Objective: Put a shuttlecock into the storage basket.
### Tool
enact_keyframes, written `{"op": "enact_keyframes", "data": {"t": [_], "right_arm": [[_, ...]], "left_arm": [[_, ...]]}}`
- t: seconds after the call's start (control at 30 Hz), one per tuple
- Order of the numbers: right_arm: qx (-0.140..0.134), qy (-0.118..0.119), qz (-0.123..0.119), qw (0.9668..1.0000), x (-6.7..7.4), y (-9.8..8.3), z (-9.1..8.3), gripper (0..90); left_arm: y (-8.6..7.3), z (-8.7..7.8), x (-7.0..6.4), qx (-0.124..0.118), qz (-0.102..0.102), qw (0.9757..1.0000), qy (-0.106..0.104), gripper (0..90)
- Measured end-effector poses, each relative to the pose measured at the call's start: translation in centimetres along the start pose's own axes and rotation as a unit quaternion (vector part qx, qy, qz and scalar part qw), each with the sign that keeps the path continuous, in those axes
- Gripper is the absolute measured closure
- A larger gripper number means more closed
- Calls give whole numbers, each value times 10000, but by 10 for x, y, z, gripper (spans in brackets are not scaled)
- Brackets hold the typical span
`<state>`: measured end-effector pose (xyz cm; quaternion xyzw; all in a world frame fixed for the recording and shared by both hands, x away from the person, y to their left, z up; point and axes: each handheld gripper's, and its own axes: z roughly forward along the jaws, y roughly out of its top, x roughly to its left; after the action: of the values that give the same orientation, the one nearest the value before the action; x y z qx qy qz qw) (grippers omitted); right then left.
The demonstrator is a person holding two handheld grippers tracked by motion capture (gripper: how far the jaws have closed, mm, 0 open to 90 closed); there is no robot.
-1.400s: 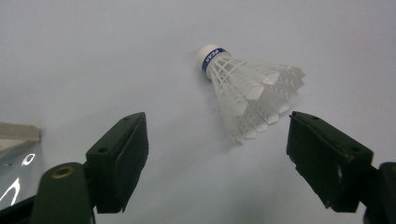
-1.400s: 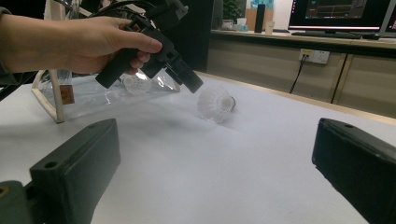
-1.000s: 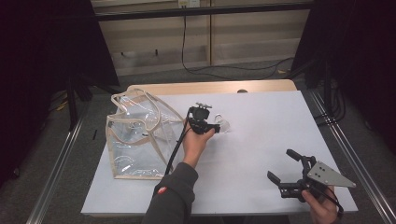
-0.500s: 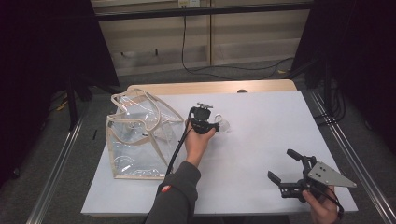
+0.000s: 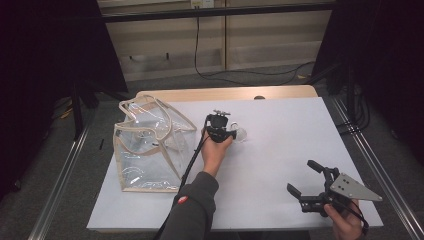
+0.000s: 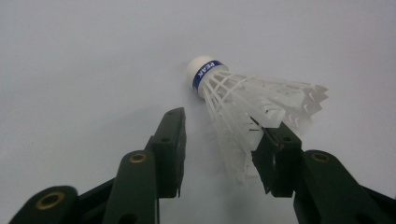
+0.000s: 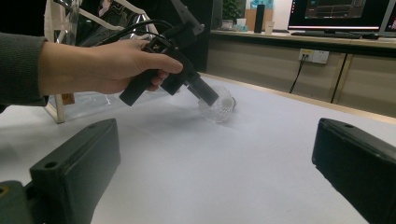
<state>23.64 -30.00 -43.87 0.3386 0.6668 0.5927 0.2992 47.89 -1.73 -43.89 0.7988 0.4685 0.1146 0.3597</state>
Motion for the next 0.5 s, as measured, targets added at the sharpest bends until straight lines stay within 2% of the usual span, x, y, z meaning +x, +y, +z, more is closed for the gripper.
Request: {"op": "enact_keyframes", "data": {"t": [0.23,0.43,0.5], "right_arm": [[-13,-11,28,10000,-1,0,-1,9],[-26,-23,33,10000,-1,0,-2,9],[-20,-29,36,10000,-2,0,-3,9]], "left_arm": [[1,9,0,52,-91,9999,-31,657],[1,9,2,52,-336,9994,-85,813],[2,6,3,94,-338,9993,-148,860]]}}
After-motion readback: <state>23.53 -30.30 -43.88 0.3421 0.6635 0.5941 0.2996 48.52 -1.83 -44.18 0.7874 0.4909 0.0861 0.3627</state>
